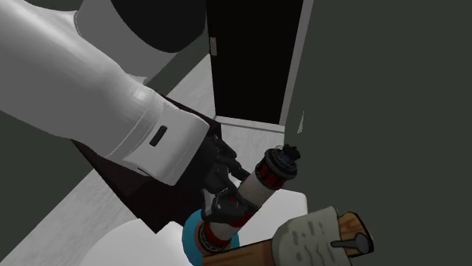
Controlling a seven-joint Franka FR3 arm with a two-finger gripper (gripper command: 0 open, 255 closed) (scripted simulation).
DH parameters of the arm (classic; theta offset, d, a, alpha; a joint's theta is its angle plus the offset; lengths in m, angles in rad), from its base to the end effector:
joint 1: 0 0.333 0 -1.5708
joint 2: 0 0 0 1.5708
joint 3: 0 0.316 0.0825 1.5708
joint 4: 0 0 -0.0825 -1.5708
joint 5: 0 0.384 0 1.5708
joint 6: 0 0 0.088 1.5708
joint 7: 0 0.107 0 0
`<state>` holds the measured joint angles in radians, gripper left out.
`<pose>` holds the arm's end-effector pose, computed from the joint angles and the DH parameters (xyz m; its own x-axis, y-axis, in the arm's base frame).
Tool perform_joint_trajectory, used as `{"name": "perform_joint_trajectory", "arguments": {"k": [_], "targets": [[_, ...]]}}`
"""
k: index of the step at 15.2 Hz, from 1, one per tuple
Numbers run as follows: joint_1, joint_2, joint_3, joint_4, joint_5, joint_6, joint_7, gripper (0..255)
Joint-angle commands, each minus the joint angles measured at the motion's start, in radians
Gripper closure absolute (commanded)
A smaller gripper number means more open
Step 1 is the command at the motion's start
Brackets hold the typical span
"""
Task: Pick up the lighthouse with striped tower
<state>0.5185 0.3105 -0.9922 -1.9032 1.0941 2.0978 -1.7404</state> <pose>0.5824 -0.2075 0.4194 0.5621 0.5227 0.6409 0.6731 -0.7395 0.0127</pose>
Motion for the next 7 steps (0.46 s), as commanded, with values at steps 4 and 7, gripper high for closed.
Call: {"name": "perform_joint_trajectory", "arguments": {"k": [4, 7], "targets": [[0.021, -0.039, -0.024, 0.025, -0.056, -0.019, 0.053, 255], [0.025, -0.047, -0.028, 0.032, -0.067, -0.024, 0.066, 255]]}}
